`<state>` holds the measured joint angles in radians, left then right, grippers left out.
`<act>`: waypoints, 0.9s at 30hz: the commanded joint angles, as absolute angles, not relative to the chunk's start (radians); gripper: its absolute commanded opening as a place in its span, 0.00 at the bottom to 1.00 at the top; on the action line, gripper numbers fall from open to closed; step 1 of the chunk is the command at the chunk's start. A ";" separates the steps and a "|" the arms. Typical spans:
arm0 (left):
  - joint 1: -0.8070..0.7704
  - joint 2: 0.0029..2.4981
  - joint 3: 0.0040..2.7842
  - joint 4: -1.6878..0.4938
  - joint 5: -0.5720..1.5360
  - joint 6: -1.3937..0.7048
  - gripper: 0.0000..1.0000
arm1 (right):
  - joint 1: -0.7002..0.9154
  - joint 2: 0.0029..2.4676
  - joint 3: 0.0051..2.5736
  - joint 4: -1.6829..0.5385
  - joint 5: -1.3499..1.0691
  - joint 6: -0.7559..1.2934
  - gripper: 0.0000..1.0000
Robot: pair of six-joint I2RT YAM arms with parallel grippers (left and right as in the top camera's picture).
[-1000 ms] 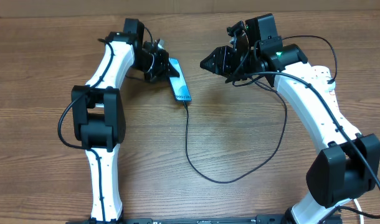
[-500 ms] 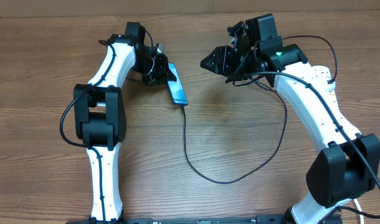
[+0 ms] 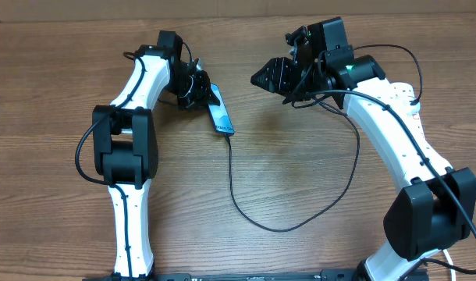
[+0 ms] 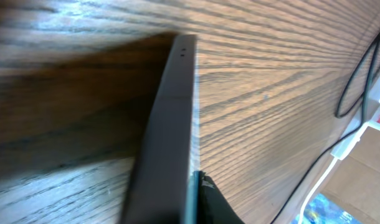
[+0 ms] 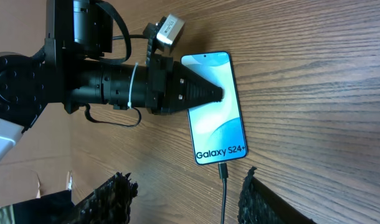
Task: Plug charger to phone and switch on socket
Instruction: 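Lay the phone flat on the table and open the left gripper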
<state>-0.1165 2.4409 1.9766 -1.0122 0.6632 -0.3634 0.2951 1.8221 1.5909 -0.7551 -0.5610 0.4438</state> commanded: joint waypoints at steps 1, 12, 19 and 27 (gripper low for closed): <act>-0.118 2.436 1.954 -1.026 0.566 -0.347 0.13 | 0.296 1.810 1.590 -0.755 -0.551 0.438 0.57; -0.120 2.436 1.954 -1.041 0.428 -0.343 0.28 | 0.296 1.810 1.590 -0.758 -0.551 0.438 0.57; -0.120 2.436 1.954 -1.039 0.406 -0.343 0.31 | 0.296 1.810 1.590 -0.758 -0.550 0.438 0.57; -0.120 2.436 1.954 -1.039 0.383 -0.344 0.41 | 0.296 1.810 1.590 -0.758 -0.550 0.437 0.57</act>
